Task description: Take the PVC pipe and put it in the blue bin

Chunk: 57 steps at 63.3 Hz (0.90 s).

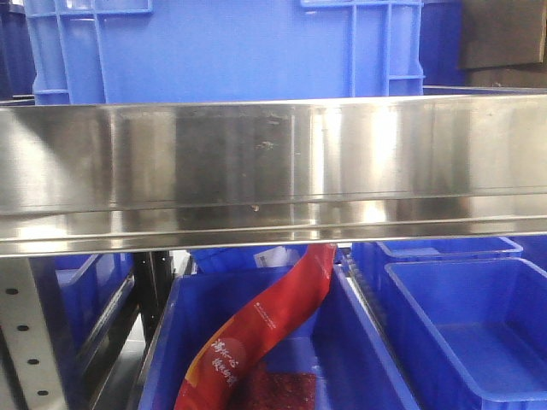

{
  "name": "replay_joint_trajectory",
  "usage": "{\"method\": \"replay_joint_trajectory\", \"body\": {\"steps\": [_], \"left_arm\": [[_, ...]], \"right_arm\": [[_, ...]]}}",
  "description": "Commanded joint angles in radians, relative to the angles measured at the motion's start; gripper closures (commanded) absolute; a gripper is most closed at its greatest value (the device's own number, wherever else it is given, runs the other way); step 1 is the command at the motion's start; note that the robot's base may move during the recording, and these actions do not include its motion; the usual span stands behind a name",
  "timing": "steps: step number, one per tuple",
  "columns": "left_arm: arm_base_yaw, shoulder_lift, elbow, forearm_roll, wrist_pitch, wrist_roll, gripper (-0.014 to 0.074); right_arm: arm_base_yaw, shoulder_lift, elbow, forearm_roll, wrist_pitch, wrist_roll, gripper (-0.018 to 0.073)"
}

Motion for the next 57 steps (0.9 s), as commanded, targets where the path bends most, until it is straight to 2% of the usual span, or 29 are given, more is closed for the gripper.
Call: {"method": "replay_joint_trajectory", "body": {"steps": [1, 5, 13, 24, 34, 38, 47, 52, 57], "left_arm": [[-0.046, 0.03, -0.041, -0.027, -0.027, 0.058, 0.0707], [-0.092, 0.06, -0.065, -0.054, -0.032, 0.093, 0.0707], [-0.182, 0.117, -0.1, -0.059, -0.08, 0.093, 0.0707], [-0.273, 0.206, -0.163, -0.047, -0.164, 0.093, 0.0707], [-0.303, 0.317, -0.242, -0.01, -0.183, 0.094, 0.0707], [-0.305, 0.356, -0.263, 0.013, -0.231, 0.094, 0.0707], [-0.307, 0.405, -0.272, 0.013, -0.361, 0.094, 0.0707], [-0.318, 0.419, -0.272, 0.021, -0.376, 0.094, 0.0707], [-0.339, 0.438, -0.272, 0.071, -0.392, 0.094, 0.0707]], "right_arm": [[-0.001, 0.012, -0.002, 0.054, -0.053, -0.027, 0.0728], [0.001, 0.026, -0.005, 0.096, -0.068, -0.046, 0.0728], [0.001, 0.066, -0.031, 0.181, -0.071, -0.121, 0.0728], [0.012, 0.103, -0.077, 0.204, -0.067, -0.139, 0.0728], [0.061, 0.133, -0.113, 0.204, -0.074, -0.143, 0.0728], [0.088, 0.139, -0.115, 0.204, -0.092, -0.143, 0.0728], [0.11, 0.161, -0.115, 0.204, -0.101, -0.145, 0.0728], [0.119, 0.168, -0.115, 0.204, -0.115, -0.145, 0.0728], [0.128, 0.168, -0.115, 0.204, -0.145, -0.145, 0.0728]]}}
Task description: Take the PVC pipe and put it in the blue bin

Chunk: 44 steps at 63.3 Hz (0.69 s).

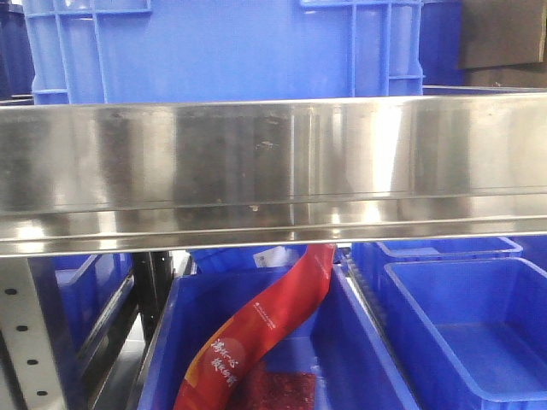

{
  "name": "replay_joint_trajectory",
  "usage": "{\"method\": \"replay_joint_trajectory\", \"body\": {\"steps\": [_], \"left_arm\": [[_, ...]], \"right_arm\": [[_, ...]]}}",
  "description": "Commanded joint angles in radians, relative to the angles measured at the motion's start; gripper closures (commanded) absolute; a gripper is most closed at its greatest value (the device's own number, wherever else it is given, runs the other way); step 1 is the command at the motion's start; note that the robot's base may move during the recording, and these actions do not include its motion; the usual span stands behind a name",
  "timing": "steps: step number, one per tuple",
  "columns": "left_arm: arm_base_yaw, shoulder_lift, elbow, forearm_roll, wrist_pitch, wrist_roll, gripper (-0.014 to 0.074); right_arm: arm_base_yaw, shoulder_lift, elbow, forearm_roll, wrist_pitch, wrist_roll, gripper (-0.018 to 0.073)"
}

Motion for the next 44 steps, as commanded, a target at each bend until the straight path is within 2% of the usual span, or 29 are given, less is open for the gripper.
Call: {"method": "replay_joint_trajectory", "body": {"steps": [1, 10, 23, 34, 44], "left_arm": [[-0.028, 0.018, -0.011, 0.046, -0.063, 0.002, 0.0707], [-0.067, 0.056, -0.013, 0.078, -0.155, 0.002, 0.0707], [-0.069, 0.156, -0.108, 0.081, -0.145, 0.002, 0.0707], [-0.069, 0.228, -0.194, 0.081, -0.143, 0.002, 0.0707], [-0.069, 0.288, -0.245, 0.081, -0.148, 0.002, 0.0707]], "right_arm": [[0.012, 0.001, -0.007, 0.002, -0.066, -0.01, 0.0728], [0.03, 0.015, -0.007, 0.002, -0.096, -0.012, 0.0728], [0.046, 0.068, -0.009, 0.002, -0.156, -0.012, 0.0728], [0.096, 0.133, -0.052, 0.002, -0.234, -0.012, 0.0728], [0.143, 0.227, -0.139, 0.002, -0.25, -0.012, 0.0728]]}}
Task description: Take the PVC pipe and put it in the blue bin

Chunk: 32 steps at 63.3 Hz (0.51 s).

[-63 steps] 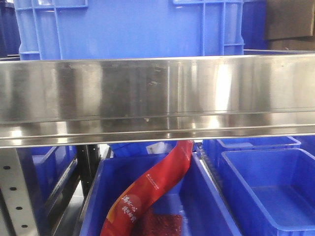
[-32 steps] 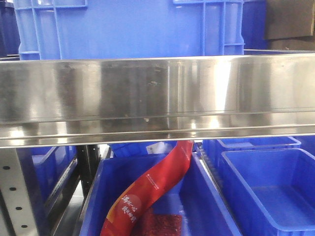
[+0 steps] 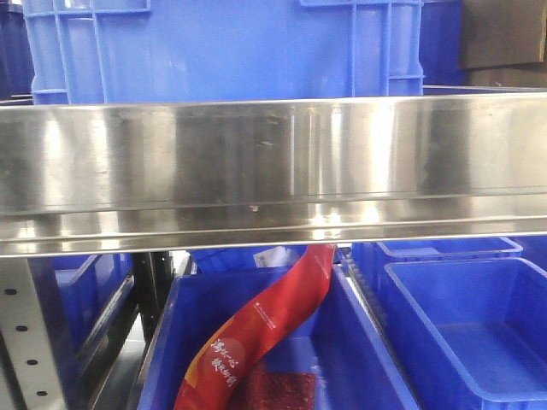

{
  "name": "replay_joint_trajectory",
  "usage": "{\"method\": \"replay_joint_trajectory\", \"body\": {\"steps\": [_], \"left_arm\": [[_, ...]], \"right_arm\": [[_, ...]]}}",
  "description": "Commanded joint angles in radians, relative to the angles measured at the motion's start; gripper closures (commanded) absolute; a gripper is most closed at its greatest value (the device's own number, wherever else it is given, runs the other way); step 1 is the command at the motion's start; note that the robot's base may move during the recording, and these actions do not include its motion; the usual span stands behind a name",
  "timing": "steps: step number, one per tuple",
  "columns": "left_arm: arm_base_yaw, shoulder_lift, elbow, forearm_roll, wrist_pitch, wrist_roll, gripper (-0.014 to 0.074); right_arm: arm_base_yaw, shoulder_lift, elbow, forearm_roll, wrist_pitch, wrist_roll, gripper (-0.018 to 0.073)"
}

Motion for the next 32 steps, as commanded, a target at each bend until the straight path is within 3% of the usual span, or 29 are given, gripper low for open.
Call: {"method": "replay_joint_trajectory", "body": {"steps": [1, 32], "left_arm": [[-0.007, 0.03, -0.032, 0.001, -0.033, 0.0, 0.0707], [-0.007, 0.141, -0.049, 0.001, -0.14, -0.002, 0.0707]], "right_arm": [[0.019, 0.056, -0.049, 0.002, -0.047, -0.008, 0.0728], [0.064, 0.334, -0.244, 0.002, -0.074, -0.008, 0.0728]]}}
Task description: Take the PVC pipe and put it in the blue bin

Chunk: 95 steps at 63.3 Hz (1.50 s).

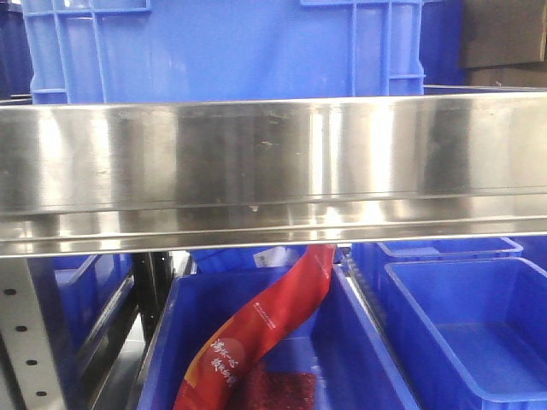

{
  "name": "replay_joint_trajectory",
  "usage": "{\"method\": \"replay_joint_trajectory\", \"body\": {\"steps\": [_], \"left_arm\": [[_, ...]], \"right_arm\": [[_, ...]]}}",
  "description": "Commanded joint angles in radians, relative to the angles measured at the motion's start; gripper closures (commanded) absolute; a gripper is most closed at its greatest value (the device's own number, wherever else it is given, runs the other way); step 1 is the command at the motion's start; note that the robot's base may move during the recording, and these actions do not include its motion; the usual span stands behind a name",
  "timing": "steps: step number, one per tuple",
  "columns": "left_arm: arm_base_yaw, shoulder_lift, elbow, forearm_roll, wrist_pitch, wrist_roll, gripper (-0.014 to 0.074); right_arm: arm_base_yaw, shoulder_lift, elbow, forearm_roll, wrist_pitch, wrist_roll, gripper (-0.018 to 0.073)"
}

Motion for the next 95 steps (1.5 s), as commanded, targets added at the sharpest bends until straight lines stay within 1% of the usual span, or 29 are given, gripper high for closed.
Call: {"method": "replay_joint_trajectory", "body": {"steps": [1, 16, 33, 41, 51, 53, 58, 62, 64, 67, 69, 74, 77, 82, 85, 95], "left_arm": [[-0.004, 0.017, -0.012, -0.003, -0.052, -0.005, 0.0707], [-0.004, 0.05, -0.016, -0.003, -0.076, -0.006, 0.0707], [0.0, 0.09, -0.016, -0.003, -0.097, -0.006, 0.0707], [0.0, 0.112, -0.016, -0.003, -0.114, -0.006, 0.0707], [0.0, 0.118, -0.016, -0.003, -0.107, -0.006, 0.0707], [0.0, 0.118, -0.016, -0.003, -0.107, -0.006, 0.0707], [0.0, 0.118, -0.016, -0.003, -0.099, -0.006, 0.0707], [0.0, 0.118, -0.016, -0.003, -0.095, -0.006, 0.0703], [0.0, 0.118, -0.016, -0.003, -0.093, -0.006, 0.0687], [0.0, 0.118, -0.016, -0.003, -0.091, -0.006, 0.0654], [0.0, 0.118, -0.016, -0.003, -0.091, -0.006, 0.0616], [0.0, 0.118, -0.016, -0.005, -0.087, -0.006, 0.0511], [0.0, 0.118, -0.016, -0.007, -0.082, -0.006, 0.0458], [0.0, 0.118, -0.016, -0.007, -0.078, -0.006, 0.0405], [0.0, 0.118, -0.016, -0.007, -0.071, -0.006, 0.0393], [0.0, 0.118, -0.016, -0.007, -0.072, -0.006, 0.0393]], "right_arm": [[0.017, 0.034, -0.033, -0.001, -0.041, -0.005, 0.0728], [0.052, 0.112, -0.052, -0.003, -0.071, -0.005, 0.0728], [0.052, 0.17, -0.052, -0.003, -0.148, -0.005, 0.0728], [0.052, 0.192, -0.052, -0.003, -0.148, -0.005, 0.0728], [0.052, 0.217, -0.052, -0.003, -0.153, -0.005, 0.0727], [0.052, 0.219, -0.052, -0.003, -0.155, -0.005, 0.0715], [0.052, 0.221, -0.052, -0.003, -0.161, -0.005, 0.065], [0.052, 0.221, -0.052, -0.003, -0.164, -0.005, 0.0563], [0.052, 0.221, -0.052, -0.003, -0.164, -0.005, 0.0508], [0.052, 0.221, -0.052, -0.003, -0.164, -0.005, 0.0447], [0.052, 0.221, -0.052, -0.003, -0.164, -0.005, 0.0401], [0.052, 0.221, -0.052, -0.003, -0.164, -0.005, 0.0325], [0.052, 0.221, -0.052, -0.003, -0.164, -0.005, 0.0309], [0.052, 0.221, -0.052, -0.003, -0.159, -0.005, 0.0315], [0.052, 0.219, -0.052, -0.003, -0.157, -0.005, 0.0316], [0.052, 0.199, -0.052, -0.003, -0.141, -0.005, 0.0316]]}}
